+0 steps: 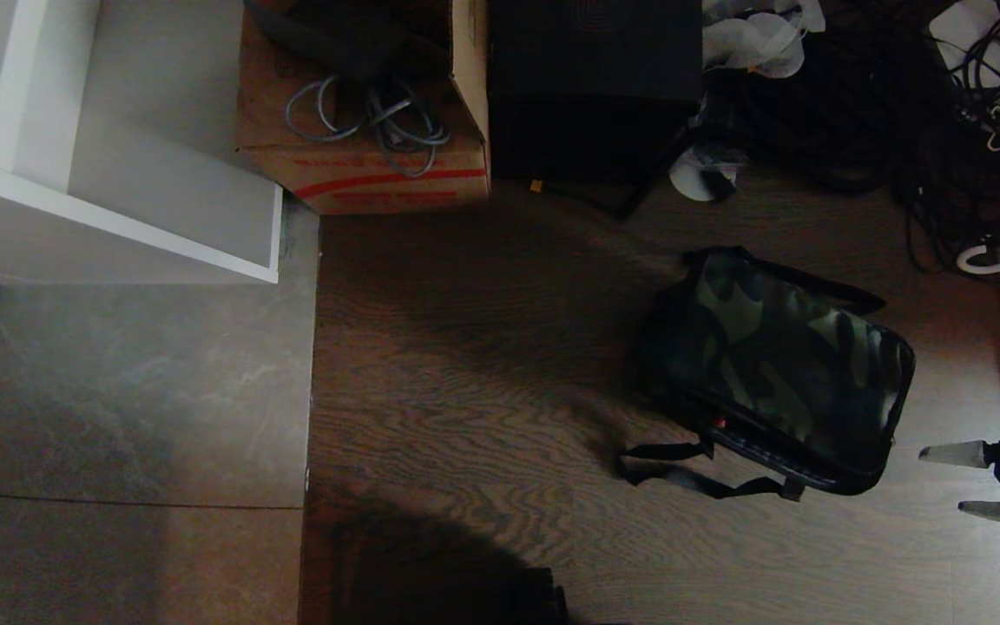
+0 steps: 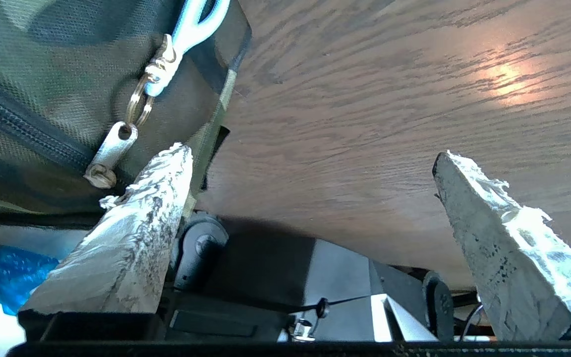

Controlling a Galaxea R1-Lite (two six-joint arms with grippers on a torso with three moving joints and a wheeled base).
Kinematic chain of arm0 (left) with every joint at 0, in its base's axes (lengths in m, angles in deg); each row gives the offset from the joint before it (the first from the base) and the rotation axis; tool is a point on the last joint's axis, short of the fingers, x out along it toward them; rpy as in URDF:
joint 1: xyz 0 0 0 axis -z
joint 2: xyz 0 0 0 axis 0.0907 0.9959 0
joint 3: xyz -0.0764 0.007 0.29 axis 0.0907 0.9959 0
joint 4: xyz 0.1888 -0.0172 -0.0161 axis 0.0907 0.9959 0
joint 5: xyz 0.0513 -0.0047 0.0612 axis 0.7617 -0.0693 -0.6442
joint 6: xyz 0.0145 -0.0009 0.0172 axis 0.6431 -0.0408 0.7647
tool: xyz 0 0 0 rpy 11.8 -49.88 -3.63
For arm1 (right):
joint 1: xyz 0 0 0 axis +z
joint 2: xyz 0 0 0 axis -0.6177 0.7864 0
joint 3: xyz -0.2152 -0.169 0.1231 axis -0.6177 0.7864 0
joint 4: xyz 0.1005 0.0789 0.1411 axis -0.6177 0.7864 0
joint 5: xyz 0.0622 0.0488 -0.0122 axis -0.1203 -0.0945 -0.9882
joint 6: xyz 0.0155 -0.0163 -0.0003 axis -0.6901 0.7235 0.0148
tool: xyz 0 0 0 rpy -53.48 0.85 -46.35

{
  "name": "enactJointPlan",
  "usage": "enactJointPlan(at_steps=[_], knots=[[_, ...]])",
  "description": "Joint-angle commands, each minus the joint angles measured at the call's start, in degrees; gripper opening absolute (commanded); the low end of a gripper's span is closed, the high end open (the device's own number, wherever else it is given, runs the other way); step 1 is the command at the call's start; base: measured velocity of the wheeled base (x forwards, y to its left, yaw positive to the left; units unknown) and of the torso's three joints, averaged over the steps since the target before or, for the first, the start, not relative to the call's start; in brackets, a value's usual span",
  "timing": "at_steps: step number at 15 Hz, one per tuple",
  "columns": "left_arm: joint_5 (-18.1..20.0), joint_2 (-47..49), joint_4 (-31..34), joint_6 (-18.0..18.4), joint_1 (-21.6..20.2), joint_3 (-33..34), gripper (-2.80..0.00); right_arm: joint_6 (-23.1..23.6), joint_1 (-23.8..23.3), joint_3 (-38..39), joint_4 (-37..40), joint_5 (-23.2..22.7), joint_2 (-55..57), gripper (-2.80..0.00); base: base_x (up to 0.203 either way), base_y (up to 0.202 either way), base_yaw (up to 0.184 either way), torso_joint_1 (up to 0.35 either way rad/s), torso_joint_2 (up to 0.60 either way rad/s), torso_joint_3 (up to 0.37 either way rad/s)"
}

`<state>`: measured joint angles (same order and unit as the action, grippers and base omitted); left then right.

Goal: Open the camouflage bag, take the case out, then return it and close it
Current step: Open the top of the storage box

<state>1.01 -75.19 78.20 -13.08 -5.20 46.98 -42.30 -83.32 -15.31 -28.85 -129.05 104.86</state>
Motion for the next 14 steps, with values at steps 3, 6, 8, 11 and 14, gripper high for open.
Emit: enactJointPlan(at_steps=[3, 6, 8, 11, 14], knots=[[0.0, 0.1, 0.0, 0.0, 0.0, 0.0, -2.80, -16.7, 2.7, -0.5, -4.3, 8.3, -2.0, 0.00, 0.000, 0.000, 0.000, 0.000, 0.00, 0.000], [0.0, 0.1, 0.0, 0.0, 0.0, 0.0, -2.80, -23.6, 5.4, -0.7, -10.3, 14.7, -1.9, 0.00, 0.000, 0.000, 0.000, 0.000, 0.00, 0.000], [0.0, 0.1, 0.0, 0.0, 0.0, 0.0, -2.80, -36.0, 10.2, 1.0, -17.0, 27.0, -2.7, 0.00, 0.000, 0.000, 0.000, 0.000, 0.00, 0.000], [0.0, 0.1, 0.0, 0.0, 0.0, 0.0, -2.80, -50.4, 15.3, 2.2, -18.4, 29.3, -6.0, 0.00, 0.000, 0.000, 0.000, 0.000, 0.00, 0.000], [0.0, 0.1, 0.0, 0.0, 0.0, 0.0, -2.80, -63.8, 20.5, 1.0, -17.3, 37.6, -7.6, 0.00, 0.000, 0.000, 0.000, 0.000, 0.00, 0.000]])
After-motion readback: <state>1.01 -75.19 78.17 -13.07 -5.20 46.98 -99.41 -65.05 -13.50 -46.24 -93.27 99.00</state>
